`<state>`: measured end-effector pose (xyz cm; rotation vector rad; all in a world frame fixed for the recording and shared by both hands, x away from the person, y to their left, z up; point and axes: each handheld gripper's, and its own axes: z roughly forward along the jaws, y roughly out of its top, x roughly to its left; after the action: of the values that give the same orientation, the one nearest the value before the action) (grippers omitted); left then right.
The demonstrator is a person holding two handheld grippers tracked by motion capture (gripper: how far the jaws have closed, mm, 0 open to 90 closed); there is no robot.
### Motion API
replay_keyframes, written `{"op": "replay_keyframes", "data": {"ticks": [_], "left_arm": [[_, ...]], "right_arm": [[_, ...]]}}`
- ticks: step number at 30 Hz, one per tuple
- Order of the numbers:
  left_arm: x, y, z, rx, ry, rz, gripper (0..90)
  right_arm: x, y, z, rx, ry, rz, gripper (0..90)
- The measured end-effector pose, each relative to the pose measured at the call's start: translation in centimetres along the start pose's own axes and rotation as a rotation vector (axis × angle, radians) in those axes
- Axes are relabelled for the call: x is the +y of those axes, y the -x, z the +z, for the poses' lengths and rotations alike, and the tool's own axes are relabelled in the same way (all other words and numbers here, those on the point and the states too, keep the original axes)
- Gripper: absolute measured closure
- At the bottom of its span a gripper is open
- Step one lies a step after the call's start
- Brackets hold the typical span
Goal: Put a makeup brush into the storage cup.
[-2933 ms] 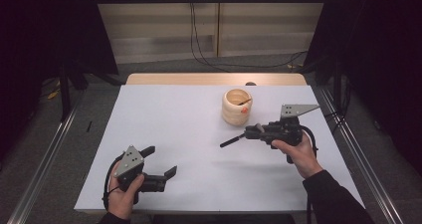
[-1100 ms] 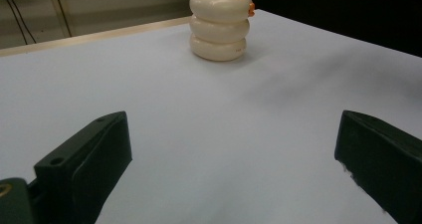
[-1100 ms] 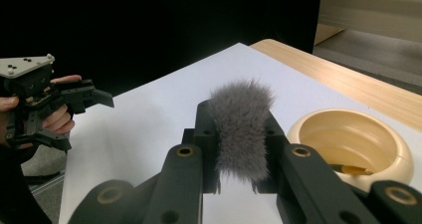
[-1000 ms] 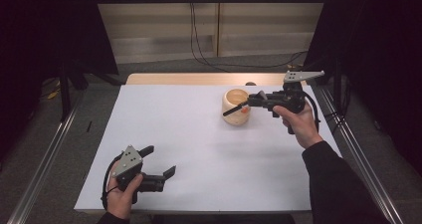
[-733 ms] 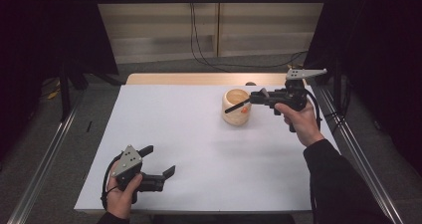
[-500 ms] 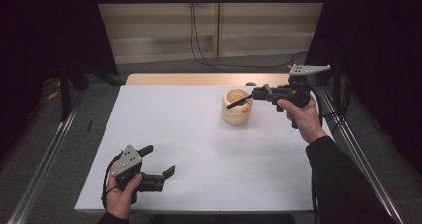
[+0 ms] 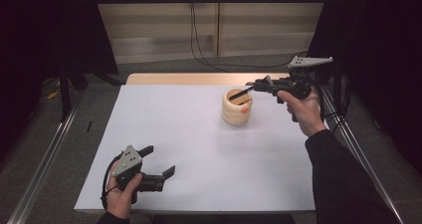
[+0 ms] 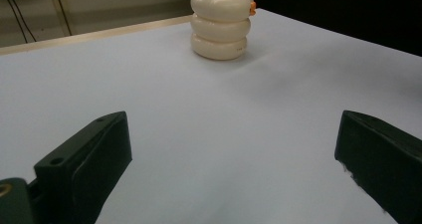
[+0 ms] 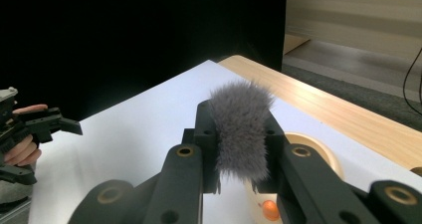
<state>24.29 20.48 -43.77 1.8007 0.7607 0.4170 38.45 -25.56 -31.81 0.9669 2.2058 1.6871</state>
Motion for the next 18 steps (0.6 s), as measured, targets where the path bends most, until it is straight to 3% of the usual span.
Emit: {"op": "replay_keyframes", "data": {"ticks": [18], "left_arm": [[0.1, 0.1, -0.1, 0.000, -0.001, 0.013, 1.3]], "right_arm": [[0.1, 1.6, -0.8, -0.090, 0.014, 0.028, 77.6]]}}
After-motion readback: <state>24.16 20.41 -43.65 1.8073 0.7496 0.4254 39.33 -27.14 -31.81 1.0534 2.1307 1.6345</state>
